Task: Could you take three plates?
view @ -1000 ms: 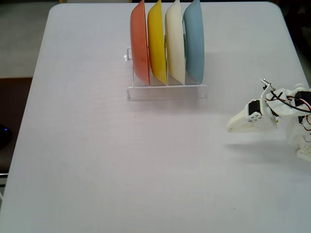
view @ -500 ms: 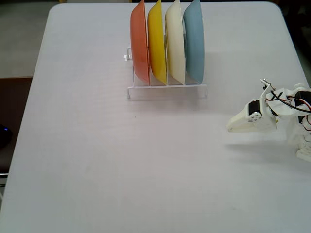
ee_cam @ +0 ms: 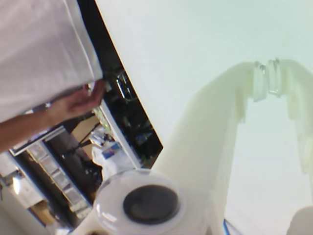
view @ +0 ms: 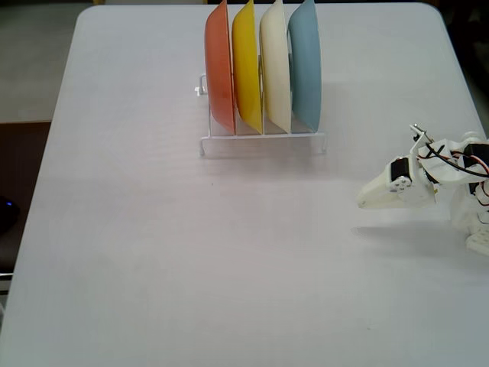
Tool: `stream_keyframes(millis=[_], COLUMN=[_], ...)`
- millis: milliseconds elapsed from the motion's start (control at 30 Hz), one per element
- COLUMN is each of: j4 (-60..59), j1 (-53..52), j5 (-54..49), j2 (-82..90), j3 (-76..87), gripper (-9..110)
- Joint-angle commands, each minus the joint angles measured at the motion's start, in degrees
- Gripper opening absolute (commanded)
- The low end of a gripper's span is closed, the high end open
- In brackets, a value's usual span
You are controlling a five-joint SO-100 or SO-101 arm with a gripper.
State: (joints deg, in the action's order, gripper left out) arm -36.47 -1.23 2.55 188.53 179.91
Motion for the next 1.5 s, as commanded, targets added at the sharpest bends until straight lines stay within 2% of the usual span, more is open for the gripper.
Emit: stream_keyframes(millis=[0,167,400,500,700,933,1033,1300,1467], j4=[-0.1,7.9,-1.1,-1.9,-9.9,-9.8,-10.5,-11.9,-12.0], j1=[-0.1,0.1,-1.1,-3.9,-11.2,-23.6,-26.5,-31.6,-33.3], j5=[0.1,-0.1,-3.5,-9.4,-16.5,-31.4,-35.7,-45.1,-48.3], j2=[1.1,1.1,-2.1,-13.0,-24.2,-39.2,-46.0,-60.5,-67.9], j3=[-0.2,-2.7,-20.0,-31.0,-50.9,-67.9,-75.7,-88.7,-94.2], gripper=[0,-1,-1,-1,-1,0,5,31,34])
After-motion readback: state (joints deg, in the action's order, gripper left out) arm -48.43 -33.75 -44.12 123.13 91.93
